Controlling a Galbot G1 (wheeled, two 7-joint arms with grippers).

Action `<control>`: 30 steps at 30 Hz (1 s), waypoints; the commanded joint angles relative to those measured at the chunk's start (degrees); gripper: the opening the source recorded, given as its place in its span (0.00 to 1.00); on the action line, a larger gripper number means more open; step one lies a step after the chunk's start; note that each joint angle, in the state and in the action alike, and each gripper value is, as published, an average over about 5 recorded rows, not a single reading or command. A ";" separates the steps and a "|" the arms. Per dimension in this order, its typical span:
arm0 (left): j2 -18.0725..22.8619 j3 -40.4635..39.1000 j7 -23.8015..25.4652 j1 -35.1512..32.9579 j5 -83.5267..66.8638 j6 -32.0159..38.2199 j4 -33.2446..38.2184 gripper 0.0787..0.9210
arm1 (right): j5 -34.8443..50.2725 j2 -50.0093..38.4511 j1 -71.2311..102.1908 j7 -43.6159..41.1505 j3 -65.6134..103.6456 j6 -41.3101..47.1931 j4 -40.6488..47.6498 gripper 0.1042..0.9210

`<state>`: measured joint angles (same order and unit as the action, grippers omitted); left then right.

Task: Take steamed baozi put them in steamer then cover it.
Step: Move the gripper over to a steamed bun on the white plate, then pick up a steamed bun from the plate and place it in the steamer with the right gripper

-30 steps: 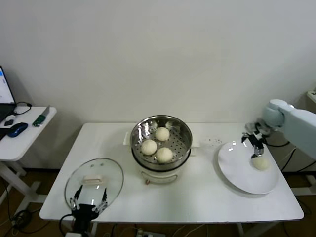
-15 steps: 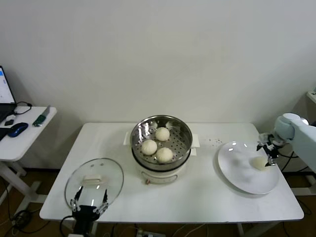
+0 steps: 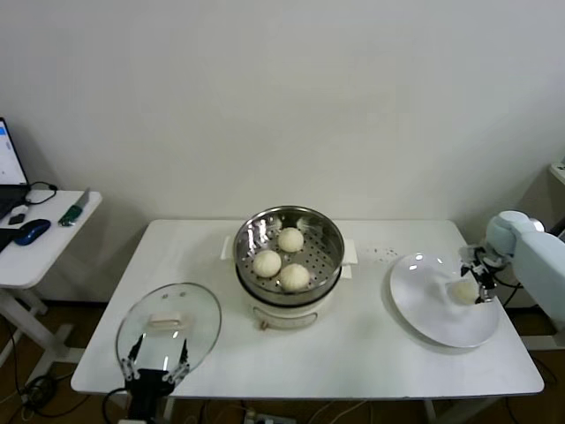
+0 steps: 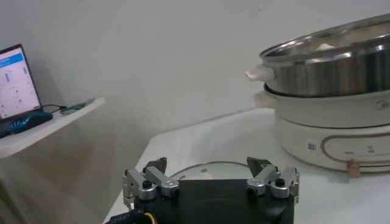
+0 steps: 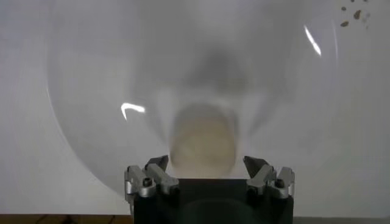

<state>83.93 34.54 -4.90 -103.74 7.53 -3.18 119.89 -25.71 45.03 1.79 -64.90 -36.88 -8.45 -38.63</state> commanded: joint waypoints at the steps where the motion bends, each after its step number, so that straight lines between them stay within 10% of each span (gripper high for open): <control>1: -0.24 0.09 -0.25 0.01 -0.92 -0.55 0.20 0.88 | -2.98 2.87 1.12 -0.37 2.60 -1.13 4.15 0.88; 15: -0.24 0.07 -0.24 -0.07 -1.33 -0.83 0.37 0.88 | 2.02 3.35 -1.59 -2.05 0.90 -0.47 5.26 0.62; 30: -0.18 -1.65 1.05 -0.55 0.23 -1.24 1.94 0.88 | 37.09 6.02 -31.52 -3.63 -33.77 10.01 -4.77 0.63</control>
<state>83.77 33.21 -4.56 -103.94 6.98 -4.22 121.29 -12.08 48.31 -8.94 -67.68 -46.88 -4.89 -37.07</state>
